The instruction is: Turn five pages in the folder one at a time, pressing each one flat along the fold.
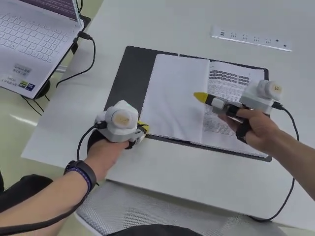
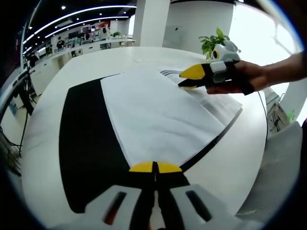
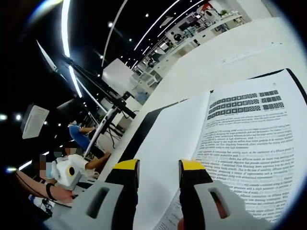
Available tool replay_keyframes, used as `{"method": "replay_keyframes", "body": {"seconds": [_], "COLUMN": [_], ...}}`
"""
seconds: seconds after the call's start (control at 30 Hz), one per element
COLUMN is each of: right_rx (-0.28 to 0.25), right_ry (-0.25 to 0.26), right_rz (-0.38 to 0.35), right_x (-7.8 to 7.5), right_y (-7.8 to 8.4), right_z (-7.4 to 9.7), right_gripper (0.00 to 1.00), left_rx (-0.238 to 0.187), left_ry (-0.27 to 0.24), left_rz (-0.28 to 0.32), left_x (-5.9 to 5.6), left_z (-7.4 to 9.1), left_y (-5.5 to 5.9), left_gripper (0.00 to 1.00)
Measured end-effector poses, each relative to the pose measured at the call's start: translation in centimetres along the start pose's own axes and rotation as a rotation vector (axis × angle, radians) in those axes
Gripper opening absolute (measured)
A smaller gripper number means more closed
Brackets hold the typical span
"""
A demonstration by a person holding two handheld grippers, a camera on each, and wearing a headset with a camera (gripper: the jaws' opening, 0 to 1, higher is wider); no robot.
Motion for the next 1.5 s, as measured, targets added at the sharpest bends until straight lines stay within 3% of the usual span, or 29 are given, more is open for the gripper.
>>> {"method": "replay_keyframes", "body": {"seconds": [0.1, 0.33, 0.4, 0.63, 1.13, 1.27, 1.5], "right_rx": [0.010, -0.008, -0.012, -0.021, -0.099, -0.128, -0.157], "right_ry": [-0.002, 0.017, 0.021, 0.030, 0.030, 0.031, 0.032], "right_rz": [0.027, 0.011, 0.007, 0.015, -0.009, -0.040, -0.068], "right_x": [-0.5, -1.9, -2.9, -3.2, -4.1, -5.6, -4.9], "right_y": [-0.2, -0.7, -0.9, -0.8, -2.0, -2.8, -3.5], "right_z": [-0.4, -0.9, -1.1, -1.1, -2.0, -2.8, -3.2], "right_gripper": [0.24, 0.11, 0.09, 0.00, 0.00, 0.00, 0.00], "left_rx": [0.004, 0.003, 0.002, 0.003, 0.010, 0.008, 0.003], "left_ry": [-0.001, -0.002, -0.004, -0.004, -0.006, -0.007, -0.013], "left_rz": [-0.001, 0.004, 0.006, 0.005, 0.007, 0.019, 0.022], "left_x": [0.0, 0.0, 0.0, 0.0, -0.1, -0.1, -0.1], "left_z": [0.0, 0.0, -0.1, -0.1, -0.2, -0.2, -0.1], "left_y": [0.0, 0.0, 0.0, 0.0, -0.1, -0.1, -0.1], "left_gripper": [0.00, 0.00, 0.00, 0.00, 0.00, 0.00, 0.00]}}
Point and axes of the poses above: the centre of the closed fingertips' face, and the gripper's own axes: z roughly backward along the fingers, x roughly to its left, y roughly out of its underside, the point moved 9 cm from there along z, roughly backward along the fingers, and after that the axes turned 2 degrees about -z, right-handed, at the moved point
